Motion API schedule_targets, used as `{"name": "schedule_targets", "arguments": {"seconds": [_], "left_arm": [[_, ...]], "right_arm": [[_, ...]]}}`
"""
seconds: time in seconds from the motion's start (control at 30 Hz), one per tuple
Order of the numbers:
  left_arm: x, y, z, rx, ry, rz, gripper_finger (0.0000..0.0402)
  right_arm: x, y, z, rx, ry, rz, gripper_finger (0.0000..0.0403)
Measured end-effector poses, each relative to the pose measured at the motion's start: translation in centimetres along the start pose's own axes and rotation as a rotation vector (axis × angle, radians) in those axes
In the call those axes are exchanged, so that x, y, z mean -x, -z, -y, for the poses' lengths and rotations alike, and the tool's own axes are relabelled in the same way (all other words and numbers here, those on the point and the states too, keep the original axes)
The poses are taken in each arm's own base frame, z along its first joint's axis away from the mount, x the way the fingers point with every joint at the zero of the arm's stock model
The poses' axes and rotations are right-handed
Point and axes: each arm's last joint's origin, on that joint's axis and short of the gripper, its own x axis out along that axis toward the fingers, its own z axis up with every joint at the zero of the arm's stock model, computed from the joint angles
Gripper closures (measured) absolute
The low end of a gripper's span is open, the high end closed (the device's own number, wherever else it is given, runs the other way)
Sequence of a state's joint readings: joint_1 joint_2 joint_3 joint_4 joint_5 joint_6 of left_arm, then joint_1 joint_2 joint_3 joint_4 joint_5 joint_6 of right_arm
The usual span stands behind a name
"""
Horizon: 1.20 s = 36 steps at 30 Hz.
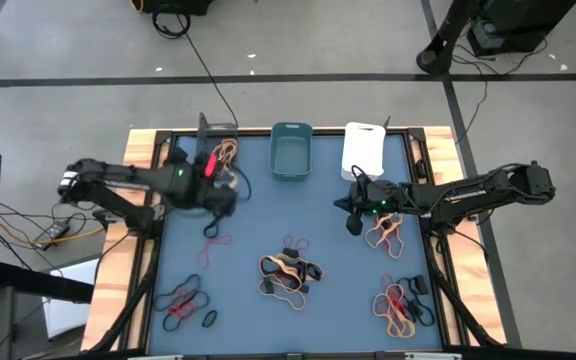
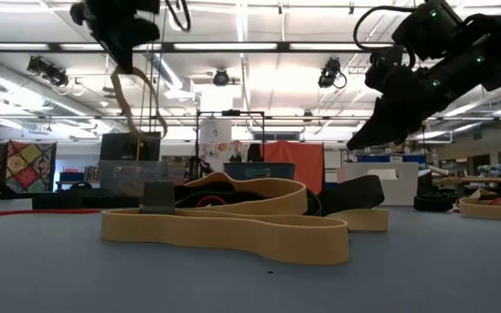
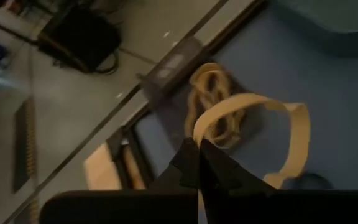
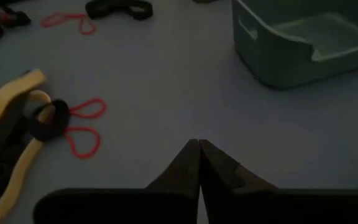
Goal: Sort rubber bands into baskets
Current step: Put the yellow rubber band into the black bin
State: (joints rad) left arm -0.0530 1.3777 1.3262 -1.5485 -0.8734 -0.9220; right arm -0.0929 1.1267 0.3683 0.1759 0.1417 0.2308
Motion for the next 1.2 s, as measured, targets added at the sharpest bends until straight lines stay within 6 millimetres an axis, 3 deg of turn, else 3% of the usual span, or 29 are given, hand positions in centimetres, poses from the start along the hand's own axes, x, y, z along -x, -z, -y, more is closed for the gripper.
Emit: {"name": "schedule_targets", "arguments": {"seconds": [0.17,0.4,0.57,0.87,1.0,1.2], "left_arm": [[-3.1,-2.4,-1.1,-0.037,0.01,-0.058,0.04],[-7.1,-6.4,-3.0,0.035,0.091,0.014,0.04],[-9.4,-7.8,-5.2,0.099,0.069,0.041,0.04],[-11.8,-8.2,-7.7,0.177,0.055,-0.003,0.04],[-13.0,-7.7,-7.4,0.167,0.07,-0.041,0.0395],[-15.7,-5.3,-6.3,0.153,0.058,-0.105,0.0394]], "right_arm": [[0.0,0.3,0.2,-0.004,0.058,-0.018,0.0381],[0.0,0.3,0.2,-0.004,0.057,-0.019,0.0395],[0.0,0.3,0.2,-0.004,0.055,-0.019,0.0384],[0.0,0.3,0.2,-0.004,0.054,-0.019,0.0394],[0.0,0.3,0.2,-0.007,0.054,-0.019,0.0384],[0.0,0.3,0.2,-0.007,0.052,-0.021,0.0392]]}}
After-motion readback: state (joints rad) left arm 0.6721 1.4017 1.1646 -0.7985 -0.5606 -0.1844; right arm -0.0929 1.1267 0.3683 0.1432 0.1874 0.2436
